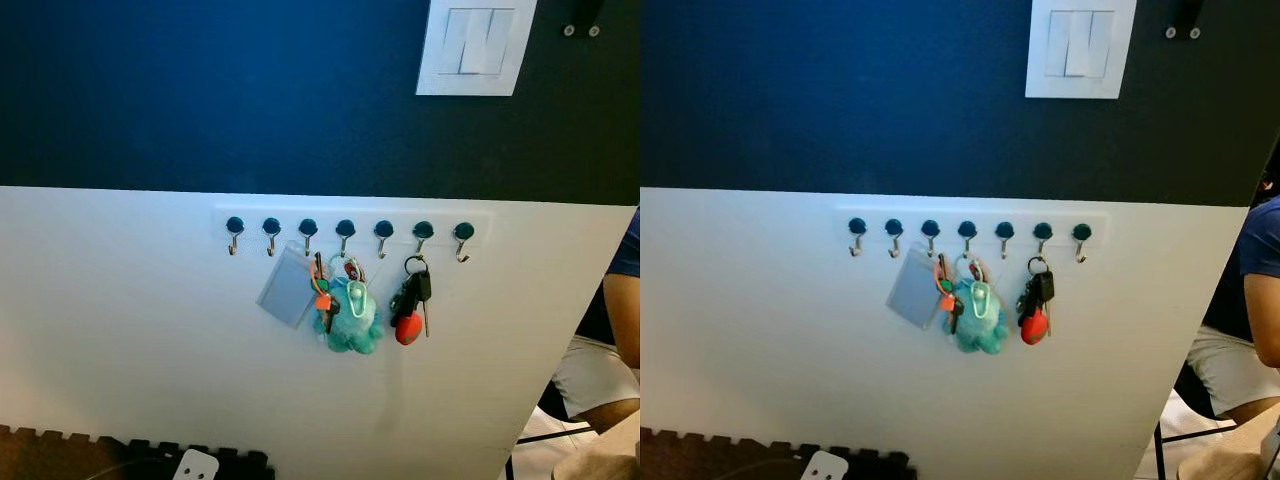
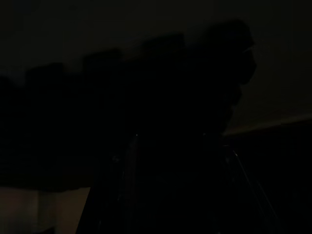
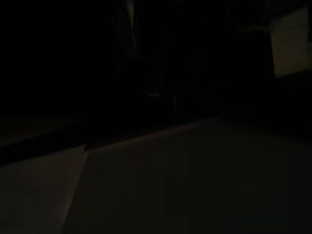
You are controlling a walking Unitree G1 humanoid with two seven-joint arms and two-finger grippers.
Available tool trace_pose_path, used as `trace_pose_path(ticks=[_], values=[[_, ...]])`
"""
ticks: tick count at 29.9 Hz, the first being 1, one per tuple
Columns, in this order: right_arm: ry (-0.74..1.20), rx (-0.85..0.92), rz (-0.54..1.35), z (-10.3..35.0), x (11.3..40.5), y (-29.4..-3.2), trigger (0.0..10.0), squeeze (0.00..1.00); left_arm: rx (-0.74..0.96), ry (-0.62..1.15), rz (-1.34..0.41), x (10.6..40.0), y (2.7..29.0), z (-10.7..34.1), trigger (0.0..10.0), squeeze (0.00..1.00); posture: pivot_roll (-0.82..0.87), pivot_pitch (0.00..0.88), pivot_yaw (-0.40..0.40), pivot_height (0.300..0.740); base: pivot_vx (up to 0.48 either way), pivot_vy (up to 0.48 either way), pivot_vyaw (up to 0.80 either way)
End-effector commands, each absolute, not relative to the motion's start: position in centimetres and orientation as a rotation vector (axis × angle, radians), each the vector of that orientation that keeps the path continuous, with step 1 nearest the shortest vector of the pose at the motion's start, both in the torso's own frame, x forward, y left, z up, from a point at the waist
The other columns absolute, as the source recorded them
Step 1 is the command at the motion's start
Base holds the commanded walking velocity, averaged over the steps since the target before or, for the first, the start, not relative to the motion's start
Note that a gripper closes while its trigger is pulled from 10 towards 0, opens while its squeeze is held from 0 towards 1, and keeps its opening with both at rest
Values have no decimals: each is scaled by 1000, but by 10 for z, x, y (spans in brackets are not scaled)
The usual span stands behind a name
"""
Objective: Hang keys on a hook
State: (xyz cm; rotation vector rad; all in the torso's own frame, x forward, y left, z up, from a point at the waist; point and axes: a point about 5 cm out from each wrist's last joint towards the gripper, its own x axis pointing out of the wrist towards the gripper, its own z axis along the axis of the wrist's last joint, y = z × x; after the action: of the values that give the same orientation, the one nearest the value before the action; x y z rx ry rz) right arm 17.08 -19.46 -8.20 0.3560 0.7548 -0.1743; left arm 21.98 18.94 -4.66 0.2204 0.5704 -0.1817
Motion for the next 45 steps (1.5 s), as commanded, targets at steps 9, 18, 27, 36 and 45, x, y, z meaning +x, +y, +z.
trace_pose_path(ticks=[9,18,27,36,45], values=[[621,276,-7,-65,194,-189,10000,0,245,564,-223,214,197,-46,10000,0,76,0,35,740,0,0,0],[757,311,-96,-80,175,-194,10000,0,192,649,-169,203,196,-58,10000,0,85,0,7,740,0,0,0],[870,309,-82,-92,152,-185,10000,0,171,676,-189,199,185,-62,10000,0,77,0,3,740,0,0,0],[902,283,-91,-94,149,-193,10000,0,183,665,-202,204,184,-60,10000,0,74,0,-6,740,0,0,0],[884,302,-139,-92,150,-199,10000,0,205,676,-212,201,192,-61,10000,0,79,0,1,740,0,0,0]])
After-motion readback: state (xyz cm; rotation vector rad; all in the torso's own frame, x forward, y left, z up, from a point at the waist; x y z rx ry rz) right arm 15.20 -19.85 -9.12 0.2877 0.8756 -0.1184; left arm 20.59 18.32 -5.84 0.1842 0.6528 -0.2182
